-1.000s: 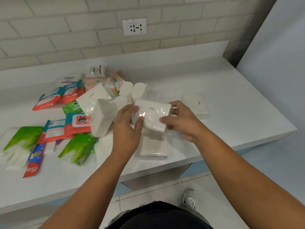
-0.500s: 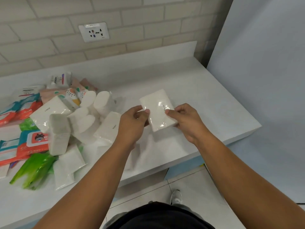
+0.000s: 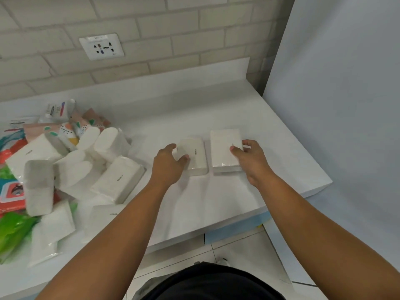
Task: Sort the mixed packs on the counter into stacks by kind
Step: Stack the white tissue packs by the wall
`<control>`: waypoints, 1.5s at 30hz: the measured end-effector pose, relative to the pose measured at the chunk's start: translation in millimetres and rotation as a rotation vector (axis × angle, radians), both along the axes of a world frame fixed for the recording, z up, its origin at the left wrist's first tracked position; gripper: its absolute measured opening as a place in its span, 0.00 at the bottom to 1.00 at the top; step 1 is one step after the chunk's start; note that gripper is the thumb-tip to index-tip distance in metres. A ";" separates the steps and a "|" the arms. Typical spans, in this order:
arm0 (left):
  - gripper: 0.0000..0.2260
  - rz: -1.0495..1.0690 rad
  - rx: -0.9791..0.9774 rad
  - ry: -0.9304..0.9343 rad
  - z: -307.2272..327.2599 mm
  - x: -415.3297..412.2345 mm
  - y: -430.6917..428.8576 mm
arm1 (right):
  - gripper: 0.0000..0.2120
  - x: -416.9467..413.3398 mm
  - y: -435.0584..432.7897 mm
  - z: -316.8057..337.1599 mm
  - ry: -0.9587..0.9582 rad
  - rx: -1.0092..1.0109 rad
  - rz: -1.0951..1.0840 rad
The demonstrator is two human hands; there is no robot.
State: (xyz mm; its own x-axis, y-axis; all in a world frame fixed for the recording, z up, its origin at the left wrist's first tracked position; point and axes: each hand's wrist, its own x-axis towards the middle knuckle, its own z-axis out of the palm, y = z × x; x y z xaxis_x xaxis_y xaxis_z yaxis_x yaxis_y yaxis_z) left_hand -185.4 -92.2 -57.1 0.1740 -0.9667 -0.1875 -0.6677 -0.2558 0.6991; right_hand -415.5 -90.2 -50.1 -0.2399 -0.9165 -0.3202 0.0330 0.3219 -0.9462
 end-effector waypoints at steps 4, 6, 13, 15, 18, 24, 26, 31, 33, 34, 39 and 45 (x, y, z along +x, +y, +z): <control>0.30 0.047 0.089 0.128 -12.5 -3.5 -0.9 | 0.20 -6.6 -16.8 -20.5 0.070 0.029 0.039; 0.28 0.064 0.099 0.162 -15.8 -6.2 0.2 | 0.19 -7.2 -22.7 -27.8 0.121 0.025 0.072; 0.25 0.068 0.092 0.187 -20.4 -12.8 0.4 | 0.17 -4.3 -35.5 -42.6 0.383 -0.027 0.116; 0.24 0.061 0.091 0.178 -20.8 -14.3 0.0 | 0.16 -3.5 -36.1 -42.0 0.449 -0.040 0.114; 0.22 0.053 0.088 0.180 -21.6 -13.8 -1.5 | 0.17 -3.5 -35.5 -43.1 0.474 -0.041 0.128; 0.28 0.041 0.083 0.169 -19.0 -8.1 -0.2 | 0.27 2.1 -37.2 -39.0 0.518 -0.022 0.101; 0.29 0.028 0.055 0.131 -11.7 -2.4 3.9 | 0.27 10.0 -31.7 -34.6 0.658 -0.088 0.070; 0.21 -0.022 -0.108 0.083 15.6 28.9 25.9 | 0.22 51.3 -6.1 -14.9 0.770 -0.359 0.096; 0.18 -0.045 -0.145 0.064 26.7 48.4 38.9 | 0.18 74.6 7.3 -9.1 0.732 -0.445 0.183; 0.16 -0.056 -0.155 0.056 31.2 59.3 45.9 | 0.16 86.9 14.2 -6.3 0.706 -0.477 0.232; 0.12 -0.089 -0.183 -0.014 37.9 119.2 86.0 | 0.15 148.2 49.3 1.6 0.595 -0.506 0.546; 0.14 -0.162 -0.119 -0.117 25.3 179.4 126.9 | 0.34 203.0 91.7 0.1 0.581 -0.357 0.851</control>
